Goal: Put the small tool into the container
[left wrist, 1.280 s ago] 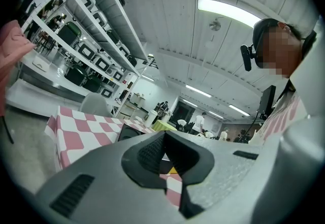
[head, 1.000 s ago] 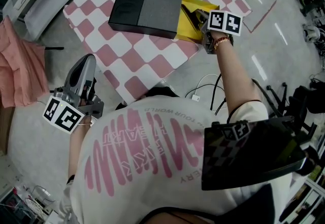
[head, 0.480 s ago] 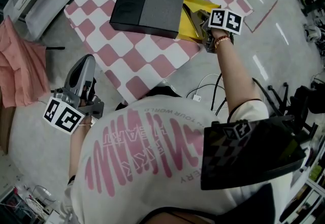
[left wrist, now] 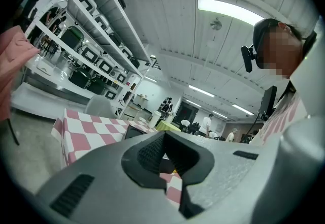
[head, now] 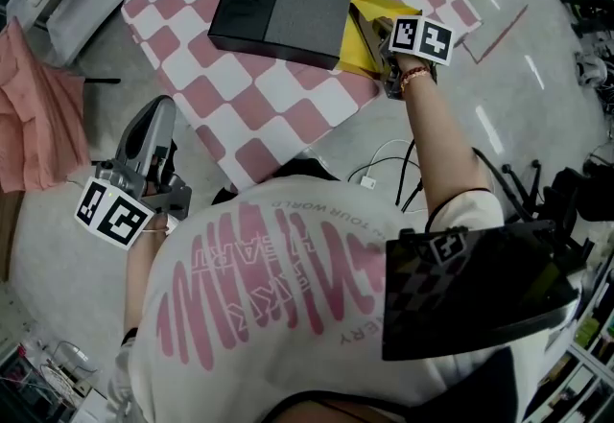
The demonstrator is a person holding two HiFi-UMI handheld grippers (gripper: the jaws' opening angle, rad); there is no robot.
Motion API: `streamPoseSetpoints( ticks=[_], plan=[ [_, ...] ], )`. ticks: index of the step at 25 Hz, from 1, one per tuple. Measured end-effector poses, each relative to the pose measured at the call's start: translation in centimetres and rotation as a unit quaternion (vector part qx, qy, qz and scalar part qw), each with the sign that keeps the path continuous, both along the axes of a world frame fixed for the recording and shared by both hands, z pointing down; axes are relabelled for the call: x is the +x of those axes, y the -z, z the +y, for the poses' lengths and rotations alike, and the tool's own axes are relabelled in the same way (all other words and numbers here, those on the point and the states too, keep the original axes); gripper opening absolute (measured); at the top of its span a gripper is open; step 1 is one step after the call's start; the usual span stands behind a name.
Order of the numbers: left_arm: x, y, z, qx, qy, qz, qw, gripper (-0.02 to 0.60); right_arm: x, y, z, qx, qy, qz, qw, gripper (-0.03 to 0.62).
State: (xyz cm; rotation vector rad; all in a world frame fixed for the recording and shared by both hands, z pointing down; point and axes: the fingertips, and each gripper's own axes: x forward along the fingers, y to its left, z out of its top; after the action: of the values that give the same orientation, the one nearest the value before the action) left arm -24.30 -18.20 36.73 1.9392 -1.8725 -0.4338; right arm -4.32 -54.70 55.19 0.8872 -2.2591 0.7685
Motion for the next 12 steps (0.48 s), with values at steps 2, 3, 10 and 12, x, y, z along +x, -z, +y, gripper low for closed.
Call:
streamPoseSetpoints(
  ticks=[2,3,10,12],
  plan=[
    [-0.1,0.1,-0.1,0.001,0.001,-0.001,1.0,0.008,-0.1,0.1,0.1,0.01,0.003,0.003,1.0,0.11],
    [0.0,0.0,-0.2,0.001,0.0,-0.002,1.0,0.008,0.0,0.3,0.1,0.018,0.003,0.004,1.0,0.11],
    [0.4,-0.2,-0.3,0.0,-0.009,0.005,0.9999,0.008,0.0,1.0,0.0,0.063,-0.008,0.007,0.998,0.13],
    [0.4,-0.1,-0.2,0.0,-0.009,0.004,0.9999,0.008,-0.1,1.2,0.0,0.07,-0.014,0.007,0.997,0.151]
  ],
)
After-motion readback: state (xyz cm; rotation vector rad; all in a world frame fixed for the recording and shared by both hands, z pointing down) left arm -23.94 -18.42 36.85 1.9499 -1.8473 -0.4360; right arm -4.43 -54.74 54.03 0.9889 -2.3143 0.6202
